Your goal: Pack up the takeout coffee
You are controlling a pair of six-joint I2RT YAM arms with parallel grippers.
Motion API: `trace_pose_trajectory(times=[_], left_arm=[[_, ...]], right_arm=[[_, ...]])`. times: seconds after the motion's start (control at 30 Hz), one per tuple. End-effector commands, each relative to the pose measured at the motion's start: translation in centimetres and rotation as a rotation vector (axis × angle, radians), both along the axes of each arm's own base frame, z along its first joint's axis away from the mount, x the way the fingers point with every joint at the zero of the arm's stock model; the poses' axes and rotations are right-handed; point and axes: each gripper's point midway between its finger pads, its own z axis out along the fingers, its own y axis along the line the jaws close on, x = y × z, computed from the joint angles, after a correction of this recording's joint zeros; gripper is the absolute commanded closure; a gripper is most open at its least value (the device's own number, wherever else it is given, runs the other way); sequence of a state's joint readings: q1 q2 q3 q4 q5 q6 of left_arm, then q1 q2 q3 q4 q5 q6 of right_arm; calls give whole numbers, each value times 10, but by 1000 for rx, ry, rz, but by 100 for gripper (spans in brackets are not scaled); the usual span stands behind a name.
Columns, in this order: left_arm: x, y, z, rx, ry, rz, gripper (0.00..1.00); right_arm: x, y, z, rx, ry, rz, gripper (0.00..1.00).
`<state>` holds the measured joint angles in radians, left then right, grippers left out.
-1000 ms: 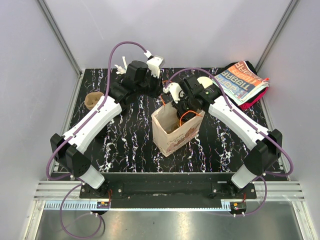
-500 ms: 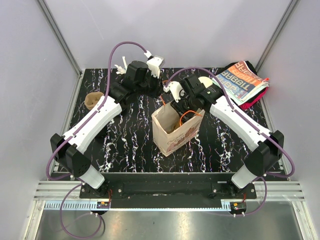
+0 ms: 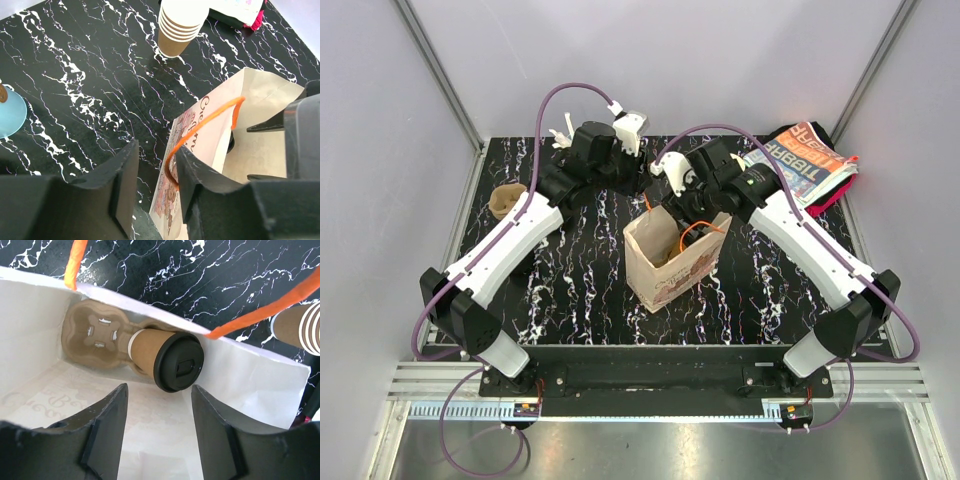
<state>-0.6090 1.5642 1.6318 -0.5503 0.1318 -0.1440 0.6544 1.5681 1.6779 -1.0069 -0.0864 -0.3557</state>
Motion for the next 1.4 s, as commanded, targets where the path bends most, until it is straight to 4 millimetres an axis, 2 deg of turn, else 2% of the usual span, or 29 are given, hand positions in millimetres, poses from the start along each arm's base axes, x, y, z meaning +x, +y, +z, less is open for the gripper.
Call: trace_pose_trajectory(times=[0.0,0.4,0.67,0.83,1.0,1.23,1.37], left_arm=[[-4,1,37,-71,-84,-14,58],[-6,2,43,-80,-95,-20,46],[-10,3,52,-88,-115,-26,35],[-12,7,61,-88,-139,-22,29],[-13,15,71,-88,-166,-3,20],[-11,37,91,-104,-209,46,2],[-4,58,100,-113,-228,96,1]], right_arm=[[-7,-3,31,28,-62,10,40],[-14,-6,50,52,-84,23,23],[-21,-9,75,88,-124,35,16],[-22,-16,111,129,-222,31,8],[-20,-31,148,160,-351,-21,0],[-9,-59,184,157,-514,-157,0],[1,-80,204,166,-607,-276,0]])
